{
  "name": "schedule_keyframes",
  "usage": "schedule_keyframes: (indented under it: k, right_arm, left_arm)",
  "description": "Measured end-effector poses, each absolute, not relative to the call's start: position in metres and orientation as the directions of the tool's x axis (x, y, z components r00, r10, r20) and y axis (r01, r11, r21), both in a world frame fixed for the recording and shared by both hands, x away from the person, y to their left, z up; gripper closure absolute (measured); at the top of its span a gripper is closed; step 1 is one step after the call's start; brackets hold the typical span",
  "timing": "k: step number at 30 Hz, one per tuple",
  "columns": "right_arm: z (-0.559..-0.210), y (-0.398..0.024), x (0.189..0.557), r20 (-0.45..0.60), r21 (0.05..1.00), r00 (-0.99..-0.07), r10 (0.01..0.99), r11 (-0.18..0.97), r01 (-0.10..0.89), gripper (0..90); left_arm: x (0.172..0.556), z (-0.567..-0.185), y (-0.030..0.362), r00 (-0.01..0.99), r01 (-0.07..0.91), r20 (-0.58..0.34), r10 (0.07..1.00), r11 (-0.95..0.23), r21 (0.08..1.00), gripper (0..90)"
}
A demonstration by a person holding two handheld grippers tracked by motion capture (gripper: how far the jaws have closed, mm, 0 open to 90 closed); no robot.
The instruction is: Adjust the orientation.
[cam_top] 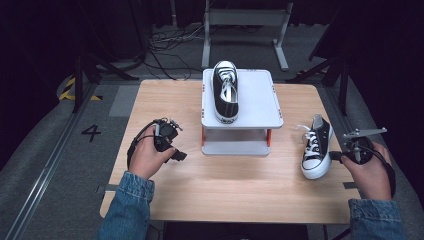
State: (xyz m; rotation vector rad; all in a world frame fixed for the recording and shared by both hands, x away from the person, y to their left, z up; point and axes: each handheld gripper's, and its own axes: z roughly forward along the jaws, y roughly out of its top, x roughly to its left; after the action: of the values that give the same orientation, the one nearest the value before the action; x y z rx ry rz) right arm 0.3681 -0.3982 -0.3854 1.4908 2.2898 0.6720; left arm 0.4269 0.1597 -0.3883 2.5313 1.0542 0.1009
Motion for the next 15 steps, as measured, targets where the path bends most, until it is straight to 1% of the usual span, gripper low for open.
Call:
schedule_keyframes:
  k: [2,4,5,6,7,9,10,12,14,15]
  right_arm:
    - [-0.396,-0.407,0.365,-0.042,0.502,-0.377,0.925,0.346,0.793,90.0]
    - [-0.401,-0.409,0.365,-0.047,0.490,-0.370,0.928,0.344,0.801,90.0]
    - [-0.415,-0.415,0.367,-0.013,0.464,-0.364,0.931,0.328,0.823,90.0]
    - [-0.424,-0.420,0.368,0.055,0.477,-0.370,0.928,0.301,0.826,90.0]
    - [-0.424,-0.426,0.366,0.075,0.491,-0.354,0.932,0.274,0.827,90.0]
    - [-0.420,-0.433,0.363,0.039,0.494,-0.334,0.942,0.272,0.826,89.5]
    - [-0.417,-0.436,0.361,0.044,0.501,-0.333,0.942,0.267,0.823,88.4]
    - [-0.414,-0.437,0.360,0.013,0.500,-0.319,0.948,0.271,0.823,87.4]
    - [-0.416,-0.437,0.363,-0.018,0.473,-0.319,0.948,0.289,0.832,86.2]
    - [-0.421,-0.435,0.365,-0.036,0.434,-0.320,0.947,0.303,0.849,85.9]
  left_arm:
    - [0.428,-0.387,0.157,0.715,0.666,-0.086,0.694,-0.638,0.386,21.8]
    - [0.429,-0.387,0.156,0.719,0.660,-0.082,0.690,-0.642,0.389,21.8]
    - [0.428,-0.387,0.155,0.717,0.666,-0.093,0.691,-0.638,0.387,21.8]
    - [0.429,-0.387,0.154,0.720,0.661,-0.091,0.688,-0.640,0.392,21.8]
    - [0.428,-0.386,0.154,0.721,0.660,-0.092,0.687,-0.640,0.393,21.8]
    - [0.428,-0.386,0.155,0.719,0.663,-0.094,0.688,-0.639,0.390,21.8]
    - [0.428,-0.386,0.156,0.724,0.656,-0.088,0.684,-0.643,0.395,21.8]
    - [0.428,-0.386,0.157,0.714,0.667,-0.092,0.694,-0.635,0.390,21.8]
    - [0.428,-0.388,0.159,0.718,0.663,-0.090,0.690,-0.639,0.390,21.8]
    - [0.427,-0.388,0.159,0.713,0.668,-0.091,0.695,-0.634,0.389,21.8]
